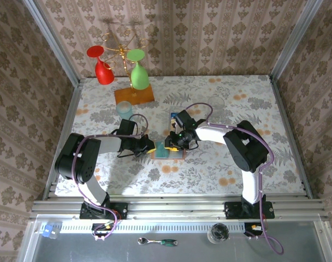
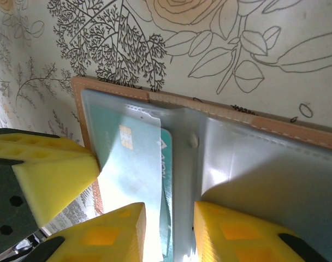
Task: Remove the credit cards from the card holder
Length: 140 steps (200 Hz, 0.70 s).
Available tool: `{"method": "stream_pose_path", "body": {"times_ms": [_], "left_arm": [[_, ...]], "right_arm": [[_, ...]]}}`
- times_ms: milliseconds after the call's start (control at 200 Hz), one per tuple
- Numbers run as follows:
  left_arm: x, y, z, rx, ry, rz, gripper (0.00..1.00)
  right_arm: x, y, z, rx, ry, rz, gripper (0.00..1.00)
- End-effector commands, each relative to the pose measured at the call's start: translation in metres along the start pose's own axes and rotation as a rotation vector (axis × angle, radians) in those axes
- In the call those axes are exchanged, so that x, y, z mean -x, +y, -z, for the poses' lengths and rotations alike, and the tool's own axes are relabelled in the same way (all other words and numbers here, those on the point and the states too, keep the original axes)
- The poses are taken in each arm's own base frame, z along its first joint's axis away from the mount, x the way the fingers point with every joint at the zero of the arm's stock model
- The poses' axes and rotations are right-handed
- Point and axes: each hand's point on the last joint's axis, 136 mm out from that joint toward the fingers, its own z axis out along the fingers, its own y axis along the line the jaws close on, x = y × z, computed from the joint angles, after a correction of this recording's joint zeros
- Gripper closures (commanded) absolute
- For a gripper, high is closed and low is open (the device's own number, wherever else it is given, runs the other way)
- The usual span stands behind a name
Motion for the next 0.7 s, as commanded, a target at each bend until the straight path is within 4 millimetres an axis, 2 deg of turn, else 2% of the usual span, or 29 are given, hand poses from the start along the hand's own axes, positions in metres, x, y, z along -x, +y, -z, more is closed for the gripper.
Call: {"method": "stream_pose_path", "body": {"times_ms": [0,125,455,695], "left_arm": [[-0.007,0.010,-0.001,0.023,0.016,0.029,1.00],[-0.007,0.010,-0.001,0.023,0.016,0.031,1.00],[-0.006,0.010,-0.001,0.023,0.014,0.030,1.00],[-0.006,0.009,-0.001,0.020,0.014,0.031,1.00]], "right_arm": [[0.003,0.019,0.015,0.032,-0.031,0.035,0.72],[0.003,0.025,0.013,0.062,-0.031,0.031,0.78],[-0.001,0.015,-0.003,0.050,0.015,0.004,0.74],[-0.003,0.014,-0.010,0.071,0.028,-0.011,0.77]]}}
